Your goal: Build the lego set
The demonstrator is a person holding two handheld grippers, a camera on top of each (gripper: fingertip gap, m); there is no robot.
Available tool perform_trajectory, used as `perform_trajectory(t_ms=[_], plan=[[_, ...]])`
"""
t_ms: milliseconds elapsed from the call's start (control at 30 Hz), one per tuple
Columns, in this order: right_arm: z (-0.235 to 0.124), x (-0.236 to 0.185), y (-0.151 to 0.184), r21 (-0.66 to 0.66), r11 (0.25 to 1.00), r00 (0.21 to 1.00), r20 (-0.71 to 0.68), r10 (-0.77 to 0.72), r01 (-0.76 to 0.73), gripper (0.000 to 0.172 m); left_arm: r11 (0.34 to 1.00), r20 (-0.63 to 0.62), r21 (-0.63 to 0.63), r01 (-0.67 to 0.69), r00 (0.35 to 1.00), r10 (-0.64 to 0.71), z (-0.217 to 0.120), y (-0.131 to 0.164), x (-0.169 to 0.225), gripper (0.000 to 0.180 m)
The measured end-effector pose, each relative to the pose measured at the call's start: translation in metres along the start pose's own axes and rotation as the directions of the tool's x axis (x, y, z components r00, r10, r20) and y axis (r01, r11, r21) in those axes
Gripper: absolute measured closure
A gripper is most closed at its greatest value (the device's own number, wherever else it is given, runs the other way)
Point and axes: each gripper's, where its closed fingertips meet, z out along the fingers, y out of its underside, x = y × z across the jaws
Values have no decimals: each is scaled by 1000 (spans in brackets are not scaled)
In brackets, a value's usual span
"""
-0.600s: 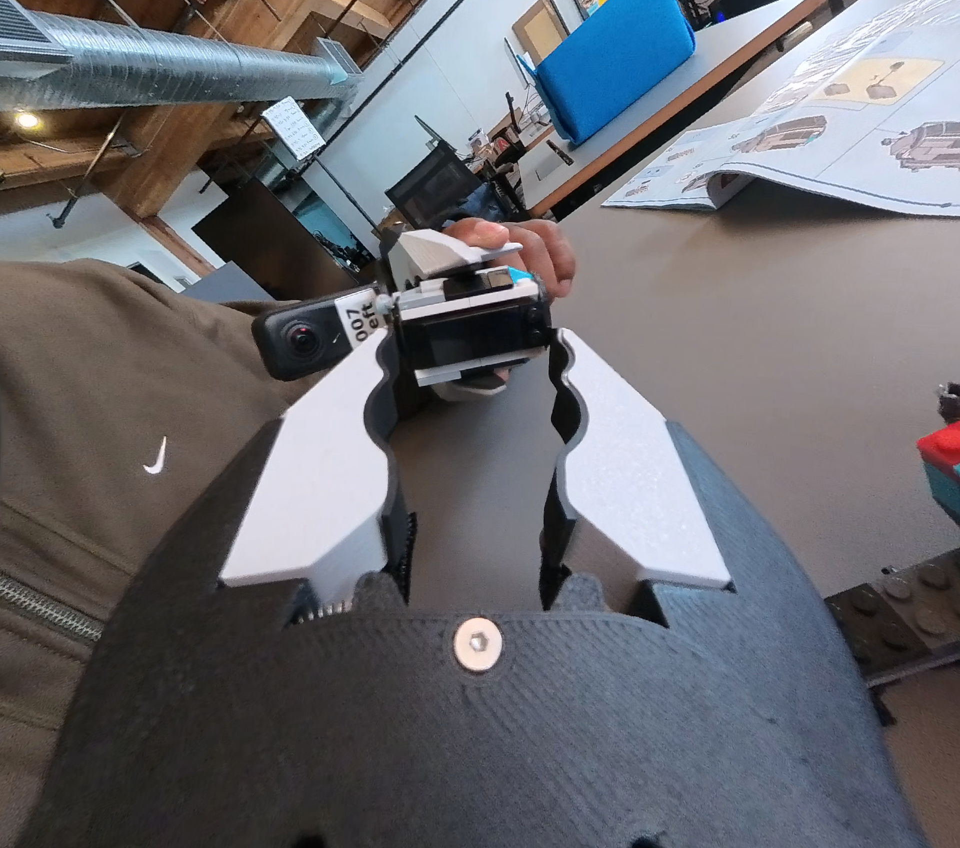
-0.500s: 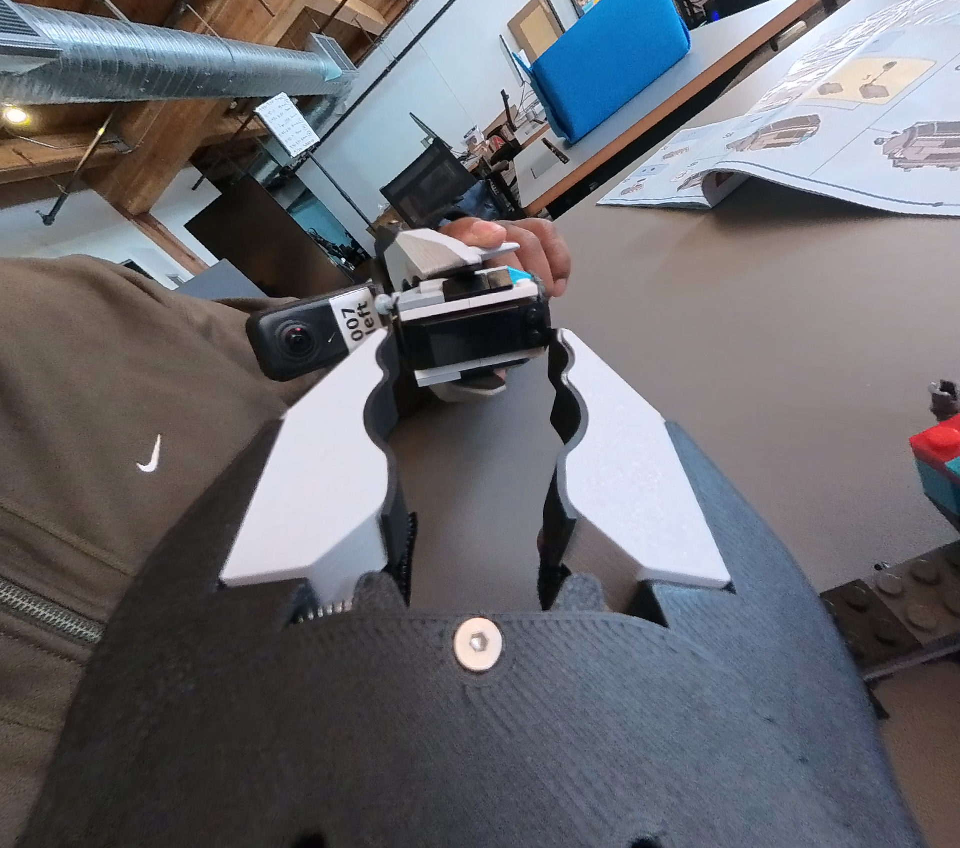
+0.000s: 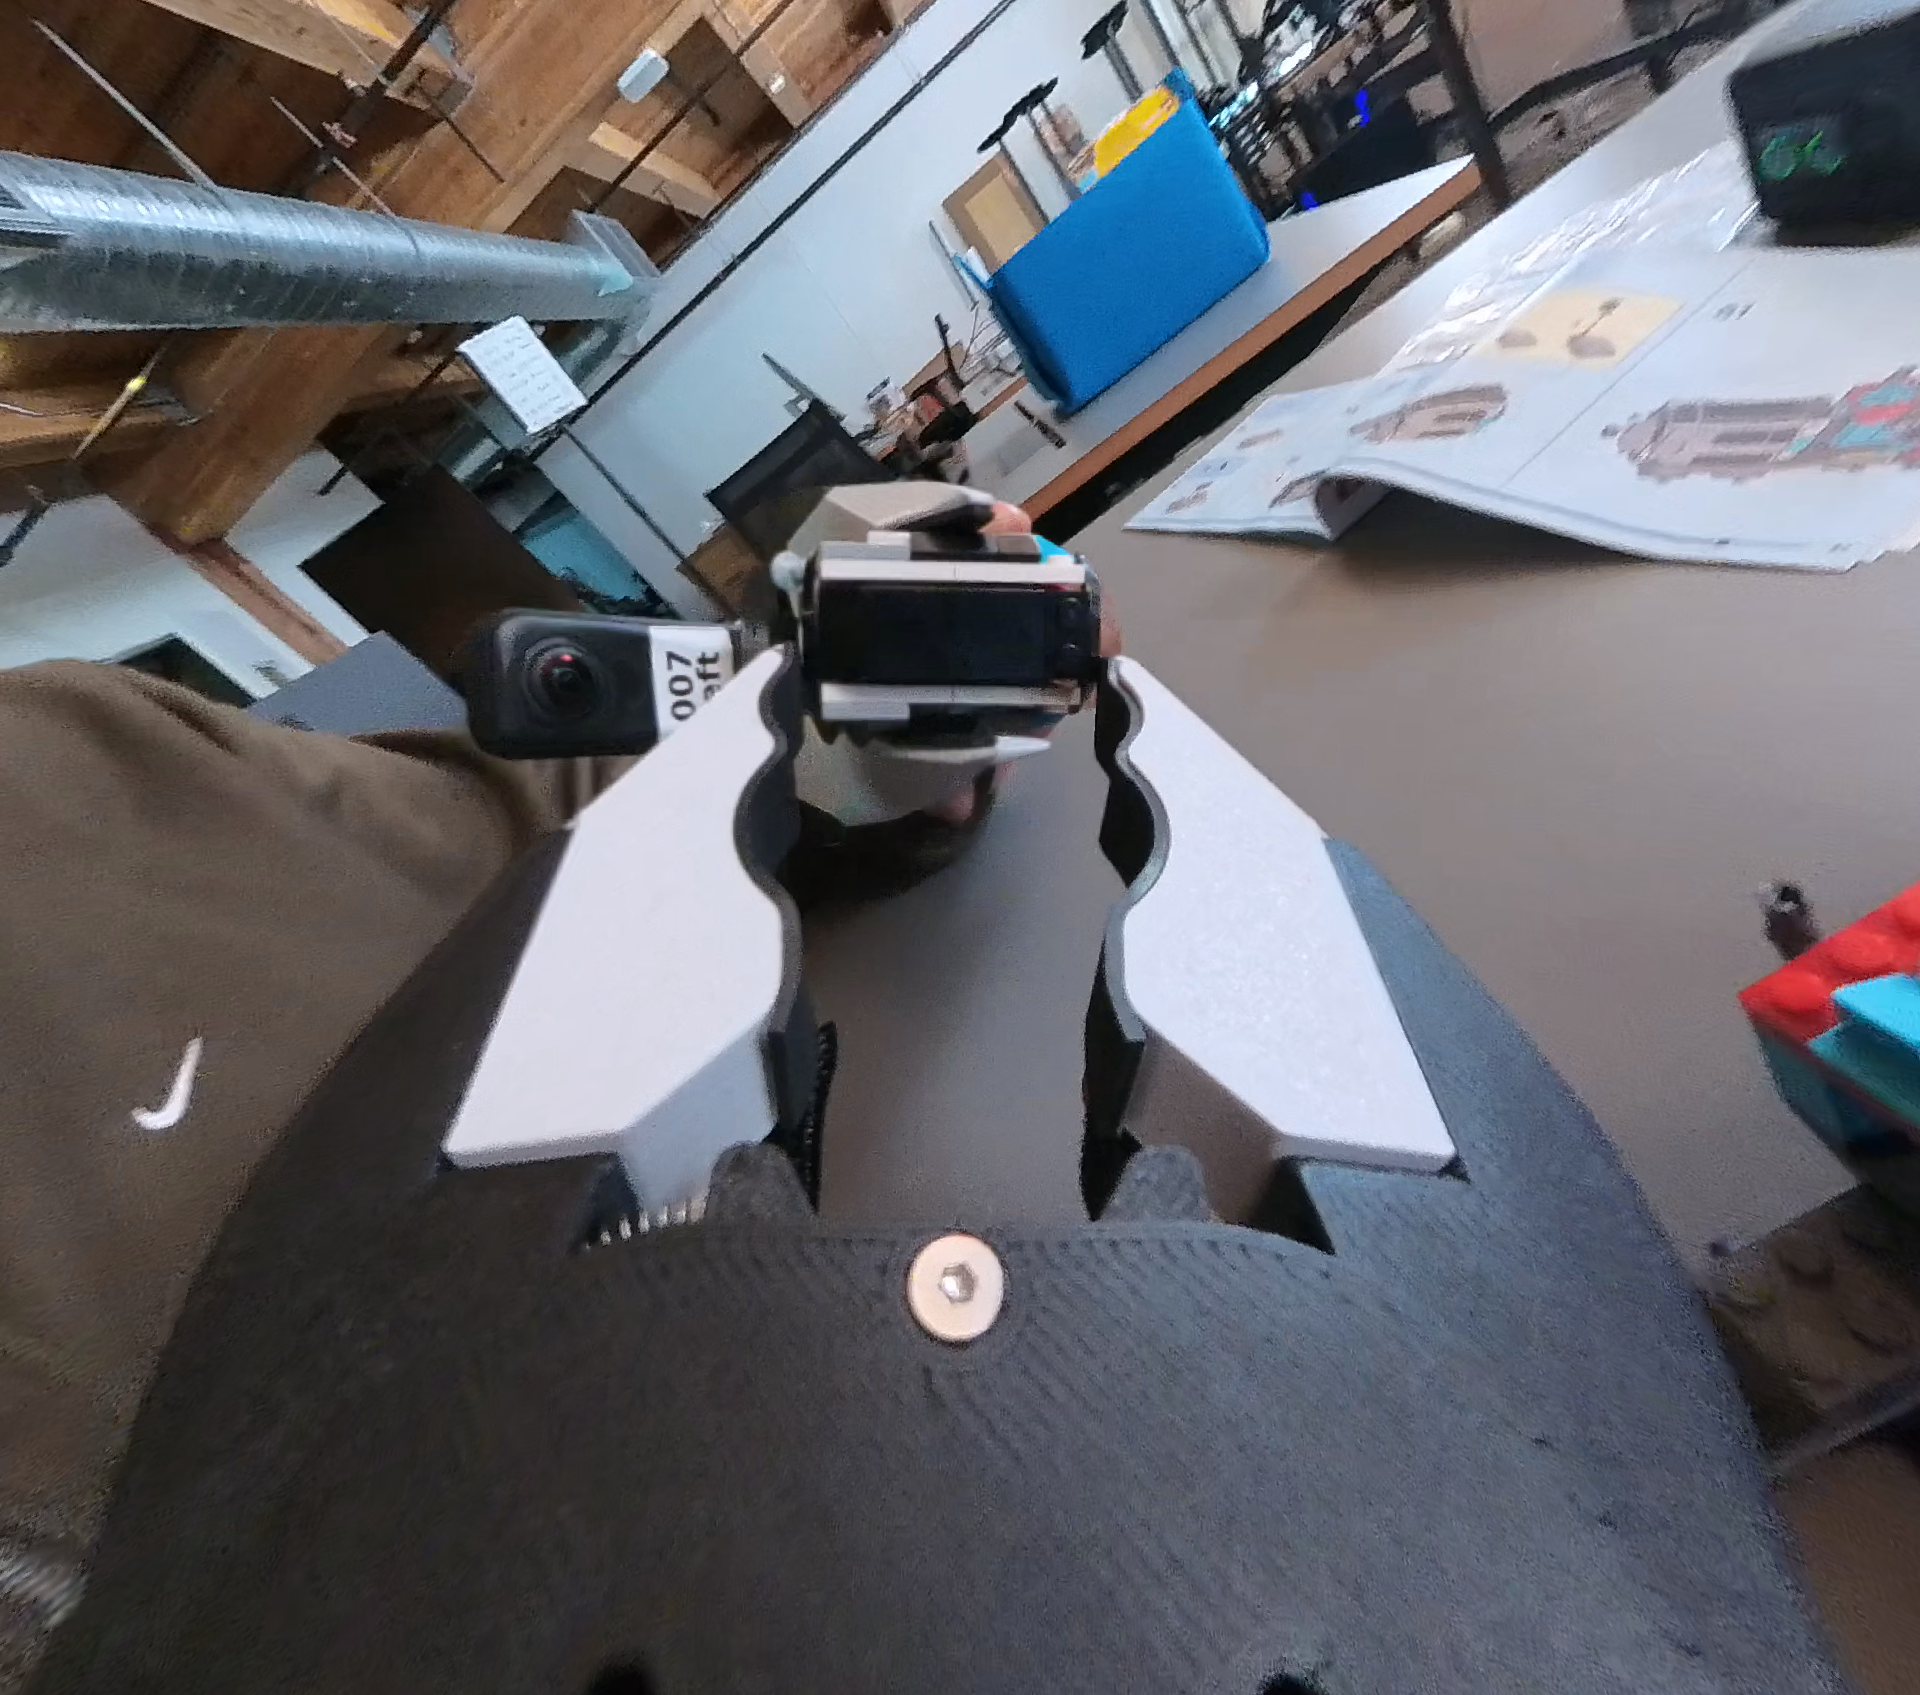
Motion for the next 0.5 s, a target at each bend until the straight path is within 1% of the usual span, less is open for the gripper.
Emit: perform_trajectory(t_ms=[133,200,267,367,500], plan=[[4,7,-27,70,988,988,-71,-134,139,118,988,88,-12,153,985,-151,-6,14,-28,138],[8,12,-44,92,965,964,-128,-233,245,119,971,132,-7,239,963,-236,-10,21,-43,138],[12,14,-69,136,933,934,-180,-308,334,122,949,173,9,315,934,-312,-15,27,-56,138],[22,7,-127,237,880,907,-207,-368,411,126,923,217,28,383,900,-379,-22,35,-71,138],[38,-24,-228,338,773,844,-236,-482,536,127,903,265,59,427,865,-426,-31,39,-87,138]])
